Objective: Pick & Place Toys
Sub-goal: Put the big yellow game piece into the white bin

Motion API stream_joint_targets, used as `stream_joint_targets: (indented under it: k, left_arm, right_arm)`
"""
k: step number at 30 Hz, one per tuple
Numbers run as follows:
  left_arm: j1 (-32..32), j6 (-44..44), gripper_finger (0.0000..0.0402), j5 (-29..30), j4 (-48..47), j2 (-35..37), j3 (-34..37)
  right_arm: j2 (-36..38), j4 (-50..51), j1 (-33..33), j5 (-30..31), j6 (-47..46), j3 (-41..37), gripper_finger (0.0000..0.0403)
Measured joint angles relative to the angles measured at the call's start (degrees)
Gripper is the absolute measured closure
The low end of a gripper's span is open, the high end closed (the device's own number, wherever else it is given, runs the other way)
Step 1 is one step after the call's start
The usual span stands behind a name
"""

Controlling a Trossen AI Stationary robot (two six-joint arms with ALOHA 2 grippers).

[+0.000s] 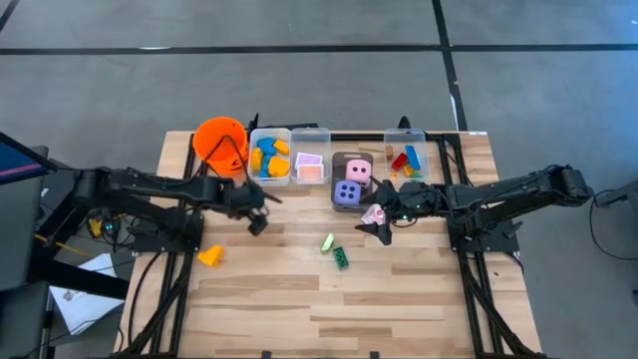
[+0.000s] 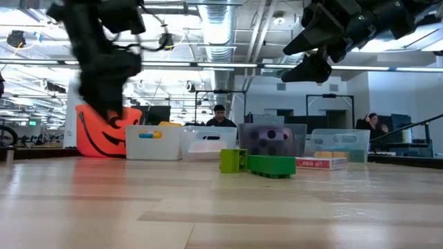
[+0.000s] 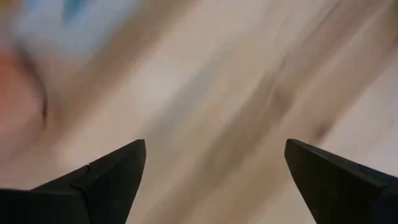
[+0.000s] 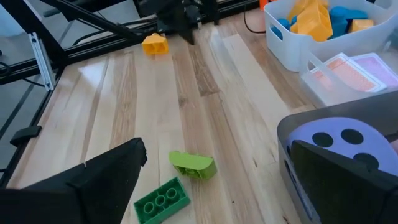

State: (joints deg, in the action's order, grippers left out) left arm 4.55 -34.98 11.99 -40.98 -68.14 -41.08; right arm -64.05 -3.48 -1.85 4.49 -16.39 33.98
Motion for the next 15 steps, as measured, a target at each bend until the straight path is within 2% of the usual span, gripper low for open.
stream_joint_targets:
  k: [4,8,15]
  left_arm:
    - [-3.8,-14.67,0.0027,-8.01,-12.87,0.0,-2.26]
    - [-7.37,-22.82,0.003,-16.57,-18.67,-0.62,-2.29]
    - [-12.53,-29.33,0.0025,-18.48,-23.89,-0.59,-2.29]
  right_arm:
    - [0.0,-0.84,0.0,0.02,1.67,0.0,0.0003]
    - [0.0,-2.17,0.0,0.01,1.86,0.0,0.0003]
    - [0.0,-1.87,-0.43,0.0,1.99,0.0,0.0003]
